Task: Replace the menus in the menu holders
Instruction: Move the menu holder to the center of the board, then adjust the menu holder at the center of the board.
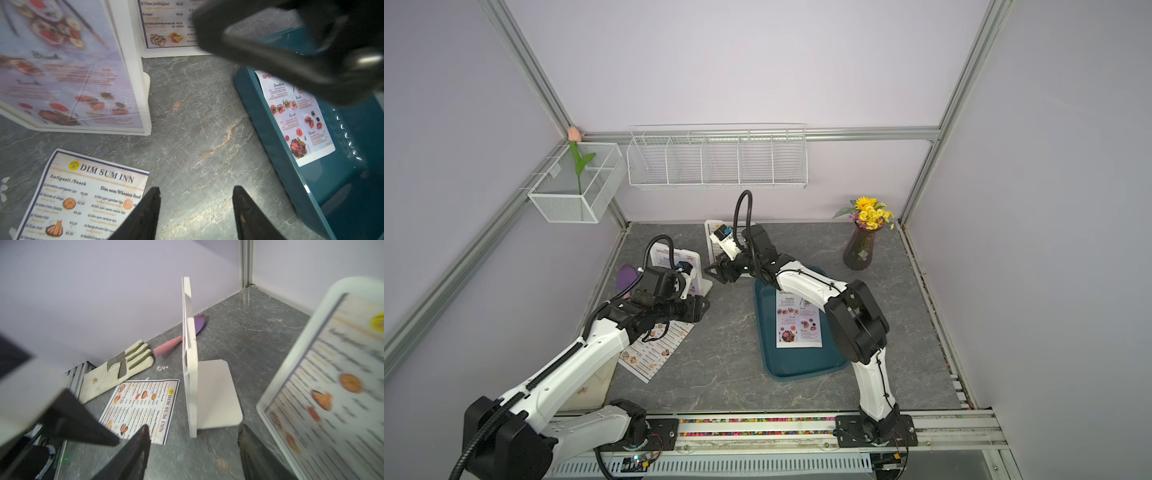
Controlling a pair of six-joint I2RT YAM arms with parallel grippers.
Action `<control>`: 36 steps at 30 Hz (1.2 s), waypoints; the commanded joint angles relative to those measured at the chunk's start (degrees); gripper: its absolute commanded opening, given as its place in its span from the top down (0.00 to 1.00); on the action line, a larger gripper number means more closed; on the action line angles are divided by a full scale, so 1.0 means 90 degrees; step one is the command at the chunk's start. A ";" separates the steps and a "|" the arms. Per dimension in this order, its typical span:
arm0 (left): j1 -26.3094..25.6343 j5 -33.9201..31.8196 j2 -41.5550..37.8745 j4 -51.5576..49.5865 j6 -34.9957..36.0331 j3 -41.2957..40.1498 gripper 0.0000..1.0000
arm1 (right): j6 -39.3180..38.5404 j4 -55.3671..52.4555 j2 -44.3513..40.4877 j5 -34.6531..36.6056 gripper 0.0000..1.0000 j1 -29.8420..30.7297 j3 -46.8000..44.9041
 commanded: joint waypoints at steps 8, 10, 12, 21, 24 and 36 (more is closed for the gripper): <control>-0.0011 -0.0784 0.1915 0.1377 -0.0335 0.0885 0.51 | -0.0467 -0.0828 -0.1571 0.0863 0.31 -0.0464 -0.1322; 0.0030 -0.0823 0.2144 0.1589 -0.0428 0.0981 0.51 | -0.0476 -0.0896 -0.1665 0.0888 0.31 -0.0464 -0.1389; 0.0062 -0.0904 0.2319 0.1723 -0.0510 0.1055 0.51 | -0.0486 -0.0929 -0.1730 0.0902 0.31 -0.0464 -0.1438; 0.0443 -0.1611 0.2749 0.1938 -0.0542 0.1173 0.52 | -0.0534 -0.1021 -0.1931 0.1087 0.31 -0.0464 -0.1589; 0.0575 -0.1571 0.2754 0.1920 -0.0502 0.1212 0.52 | -0.0544 -0.1038 -0.1853 0.1456 0.31 -0.0479 -0.1571; 0.0977 -0.2026 0.2057 -0.0702 -0.0463 0.1588 0.54 | -0.0630 -0.0911 -0.1189 0.2035 0.30 -0.0650 -0.1132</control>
